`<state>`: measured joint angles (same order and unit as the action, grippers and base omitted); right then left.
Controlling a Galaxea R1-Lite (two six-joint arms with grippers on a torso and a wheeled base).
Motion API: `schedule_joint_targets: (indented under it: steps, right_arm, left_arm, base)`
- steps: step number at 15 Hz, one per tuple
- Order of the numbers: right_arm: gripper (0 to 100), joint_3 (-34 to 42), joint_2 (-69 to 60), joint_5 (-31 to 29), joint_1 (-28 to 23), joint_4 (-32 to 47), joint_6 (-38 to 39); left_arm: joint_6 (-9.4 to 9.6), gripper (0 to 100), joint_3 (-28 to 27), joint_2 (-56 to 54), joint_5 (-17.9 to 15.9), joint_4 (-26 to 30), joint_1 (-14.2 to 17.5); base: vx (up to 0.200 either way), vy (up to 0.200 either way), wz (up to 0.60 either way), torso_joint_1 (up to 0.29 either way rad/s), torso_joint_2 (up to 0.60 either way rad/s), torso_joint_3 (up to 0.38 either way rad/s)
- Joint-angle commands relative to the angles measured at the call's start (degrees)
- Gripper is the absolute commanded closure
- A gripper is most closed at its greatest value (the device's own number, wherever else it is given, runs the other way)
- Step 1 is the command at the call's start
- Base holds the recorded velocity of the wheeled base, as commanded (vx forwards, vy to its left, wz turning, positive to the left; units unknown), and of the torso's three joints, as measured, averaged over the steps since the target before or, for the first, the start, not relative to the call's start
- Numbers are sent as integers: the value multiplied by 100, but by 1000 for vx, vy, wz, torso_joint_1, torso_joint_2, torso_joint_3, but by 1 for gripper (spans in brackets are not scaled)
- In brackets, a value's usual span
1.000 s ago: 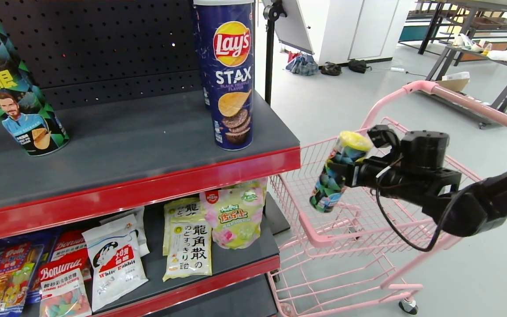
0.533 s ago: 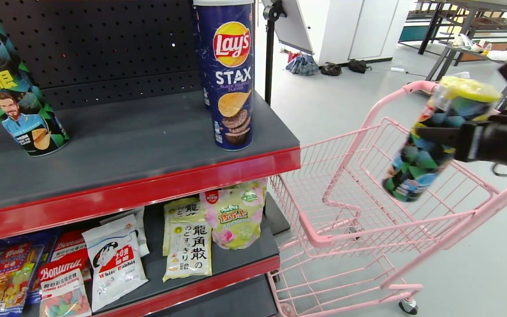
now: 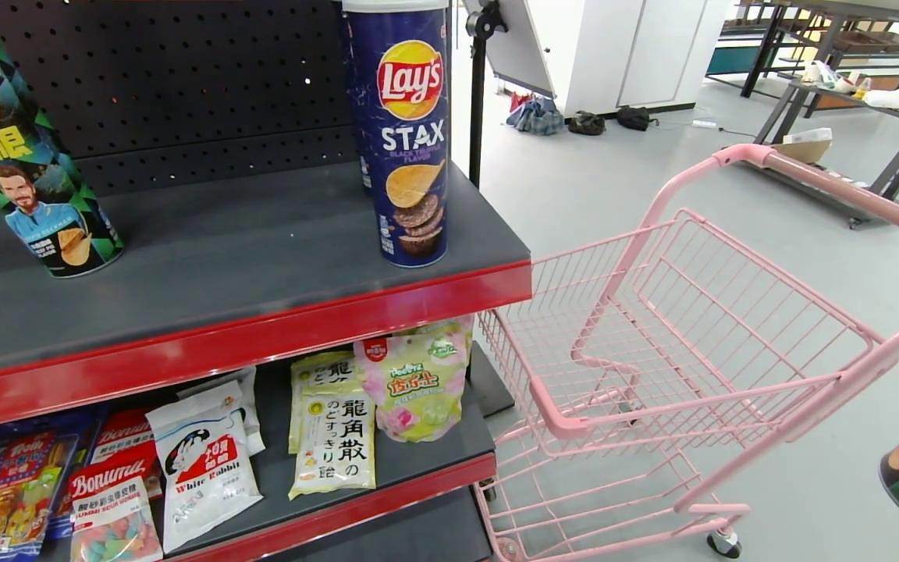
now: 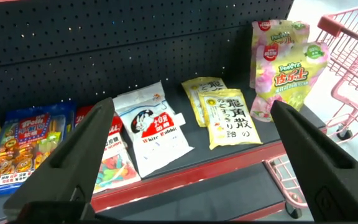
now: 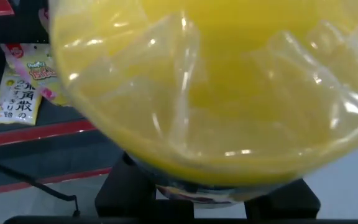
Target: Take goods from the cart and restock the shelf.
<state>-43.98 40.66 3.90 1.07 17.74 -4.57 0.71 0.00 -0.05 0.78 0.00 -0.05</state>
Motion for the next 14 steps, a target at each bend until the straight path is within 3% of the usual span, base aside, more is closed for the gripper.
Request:
schedule_joint_targets:
  steps: [1,5,14]
  right_arm:
    - [100,180,-471,-3,-37,10,-9]
    - [100,320,-568,-3,-46,10,-9]
    - [100,487,-585,-21,-46,2,-123]
  left_arm:
    - [0,0,0,5,1,0,5]
    - [-9,0,0,5,1,0,-4]
    - [0,0,0,5,1,0,5]
  base:
    - [0,0,0,0,0,0]
    - [0,0,0,69,-246,-166]
    - [0,0,0,195,-559,-361]
